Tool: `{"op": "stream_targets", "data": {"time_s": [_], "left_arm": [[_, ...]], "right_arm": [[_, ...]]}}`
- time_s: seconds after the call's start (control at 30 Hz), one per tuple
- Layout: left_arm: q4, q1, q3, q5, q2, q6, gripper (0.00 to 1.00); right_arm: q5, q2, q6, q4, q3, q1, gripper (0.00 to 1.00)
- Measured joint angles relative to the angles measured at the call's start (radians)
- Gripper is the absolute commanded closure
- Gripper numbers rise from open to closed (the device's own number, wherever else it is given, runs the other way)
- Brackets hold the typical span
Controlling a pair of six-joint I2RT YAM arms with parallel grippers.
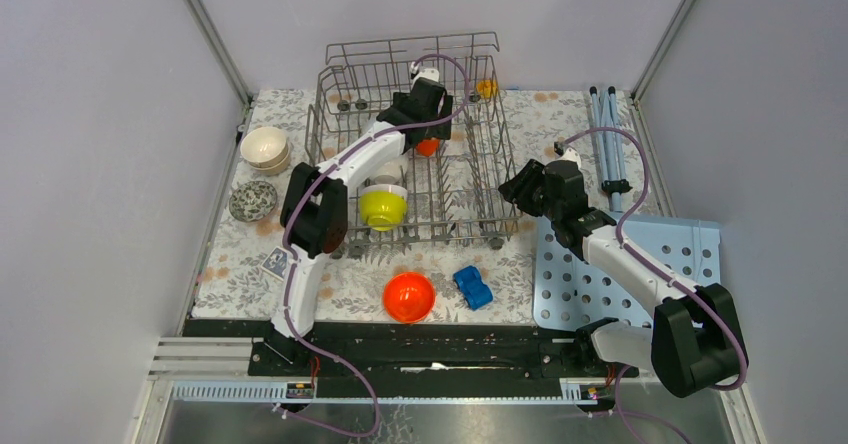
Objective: Unload the bowls from the dish rack
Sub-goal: Pick up the bowl from the dish rack.
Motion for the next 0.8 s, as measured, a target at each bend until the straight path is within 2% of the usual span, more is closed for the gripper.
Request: {"op": "stream_targets", "data": {"time_s": [0.53,0.8], "left_arm": [[-0.047,0.008,0.084,0.018,0.066,0.001,0.08],[-0.053,0.009,0.110,0.016,0.095,0.008,0.14]], "right_arm": [[-0.002,0.000,0.000,0.000,0.000,0.000,0.48],[-0.002,0.000,0.000,0.000,0.000,0.000,0.48]]}}
